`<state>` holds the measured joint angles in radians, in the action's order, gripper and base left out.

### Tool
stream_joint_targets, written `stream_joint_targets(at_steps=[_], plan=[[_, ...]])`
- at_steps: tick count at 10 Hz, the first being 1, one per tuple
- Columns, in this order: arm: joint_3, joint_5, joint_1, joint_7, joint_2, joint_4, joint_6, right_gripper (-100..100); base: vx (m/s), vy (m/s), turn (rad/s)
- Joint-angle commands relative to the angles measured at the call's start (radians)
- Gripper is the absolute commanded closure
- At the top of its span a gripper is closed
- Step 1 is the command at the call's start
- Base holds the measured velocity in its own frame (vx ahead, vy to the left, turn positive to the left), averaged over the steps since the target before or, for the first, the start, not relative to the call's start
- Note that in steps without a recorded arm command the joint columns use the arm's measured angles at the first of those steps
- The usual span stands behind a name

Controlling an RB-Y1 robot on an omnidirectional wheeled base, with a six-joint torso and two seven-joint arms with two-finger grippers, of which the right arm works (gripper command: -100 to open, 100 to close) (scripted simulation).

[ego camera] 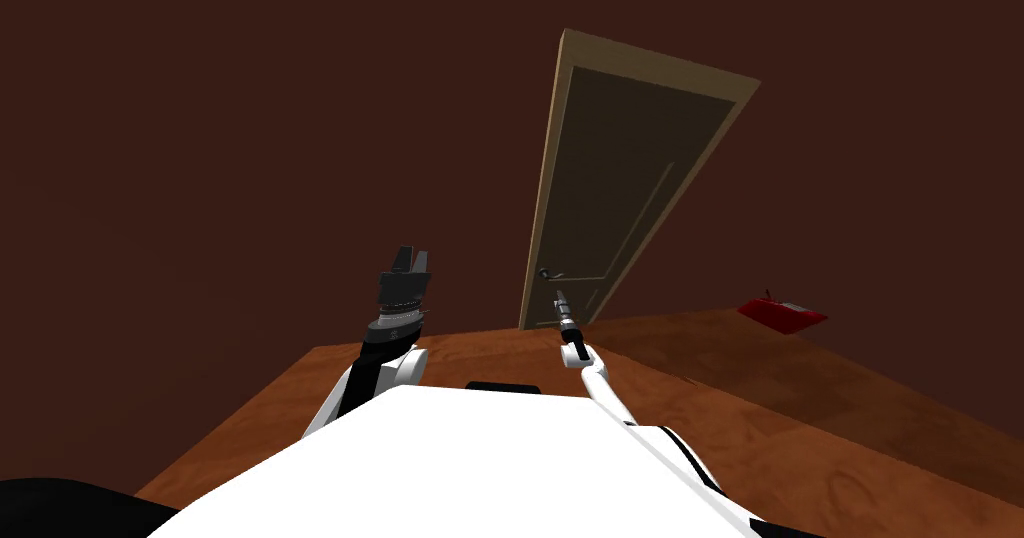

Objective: Pull the door open

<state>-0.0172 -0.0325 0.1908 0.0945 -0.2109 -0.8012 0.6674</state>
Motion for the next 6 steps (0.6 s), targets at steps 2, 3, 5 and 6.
stream_joint_targets(at_steps=[2, 3, 5, 6], plan=[[0.001, -0.003, 0.029, 0.003, -0.008, 0.063, 0.014, -100, 0.018, -0.097, 0.122], [0.001, -0.004, 0.039, 0.004, -0.010, 0.085, 0.019, -100, 0.019, -0.114, 0.158], [0.001, -0.006, 0.056, 0.006, -0.014, 0.123, 0.027, -100, 0.030, -0.104, 0.119], [0.002, -0.007, 0.065, 0.006, -0.016, 0.142, 0.030, -100, 0.013, -0.081, 0.118]])
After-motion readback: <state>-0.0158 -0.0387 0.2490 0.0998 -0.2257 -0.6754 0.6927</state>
